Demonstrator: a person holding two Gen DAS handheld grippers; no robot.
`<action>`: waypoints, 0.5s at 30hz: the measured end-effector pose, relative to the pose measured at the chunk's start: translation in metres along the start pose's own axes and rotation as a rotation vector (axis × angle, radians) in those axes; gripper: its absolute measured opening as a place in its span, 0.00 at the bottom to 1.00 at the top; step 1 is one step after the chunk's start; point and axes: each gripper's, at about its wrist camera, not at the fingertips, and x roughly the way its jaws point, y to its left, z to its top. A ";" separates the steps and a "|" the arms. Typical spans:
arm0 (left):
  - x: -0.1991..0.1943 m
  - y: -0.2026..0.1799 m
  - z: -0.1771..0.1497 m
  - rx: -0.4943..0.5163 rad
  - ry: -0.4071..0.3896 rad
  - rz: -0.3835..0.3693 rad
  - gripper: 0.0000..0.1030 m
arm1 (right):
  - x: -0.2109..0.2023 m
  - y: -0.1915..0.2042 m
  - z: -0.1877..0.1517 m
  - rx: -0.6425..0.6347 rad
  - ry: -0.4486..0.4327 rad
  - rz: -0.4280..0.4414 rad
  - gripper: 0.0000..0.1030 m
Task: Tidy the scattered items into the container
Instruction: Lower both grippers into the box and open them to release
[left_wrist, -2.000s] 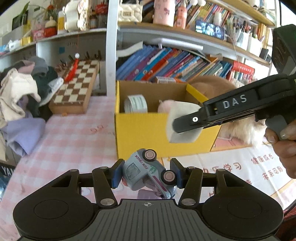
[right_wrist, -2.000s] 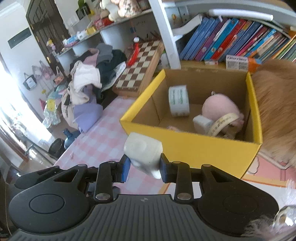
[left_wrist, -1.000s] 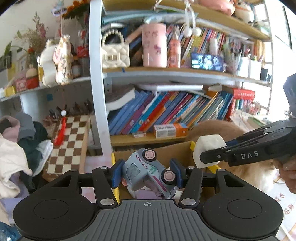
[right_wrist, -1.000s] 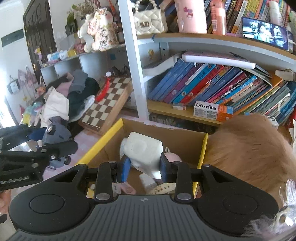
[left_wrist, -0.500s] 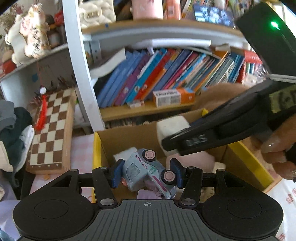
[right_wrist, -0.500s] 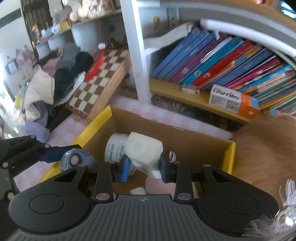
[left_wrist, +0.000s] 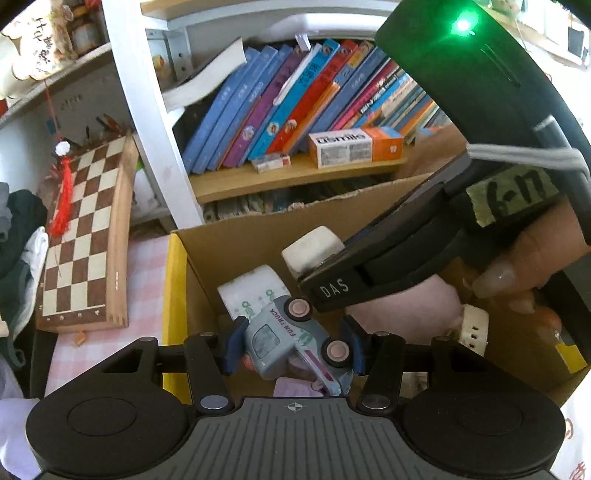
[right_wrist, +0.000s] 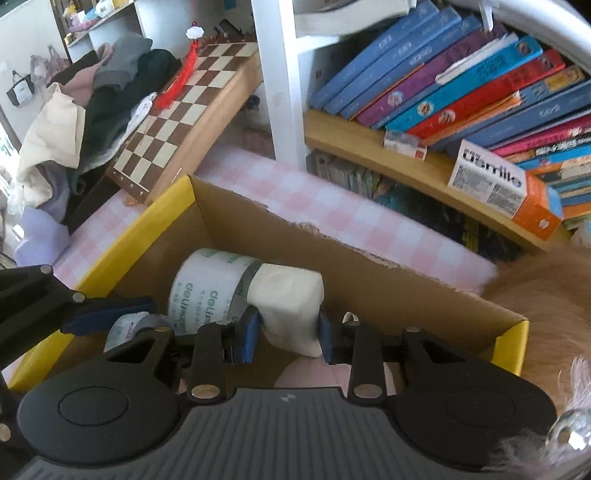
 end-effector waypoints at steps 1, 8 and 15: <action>0.002 0.000 0.000 0.001 0.005 -0.001 0.51 | 0.002 -0.002 0.000 0.008 0.005 0.005 0.30; 0.011 -0.001 0.000 0.004 0.035 -0.005 0.51 | 0.016 -0.007 0.000 0.029 0.039 0.015 0.30; 0.012 -0.001 -0.001 0.011 0.040 -0.009 0.51 | 0.012 -0.011 -0.001 0.057 0.019 0.036 0.30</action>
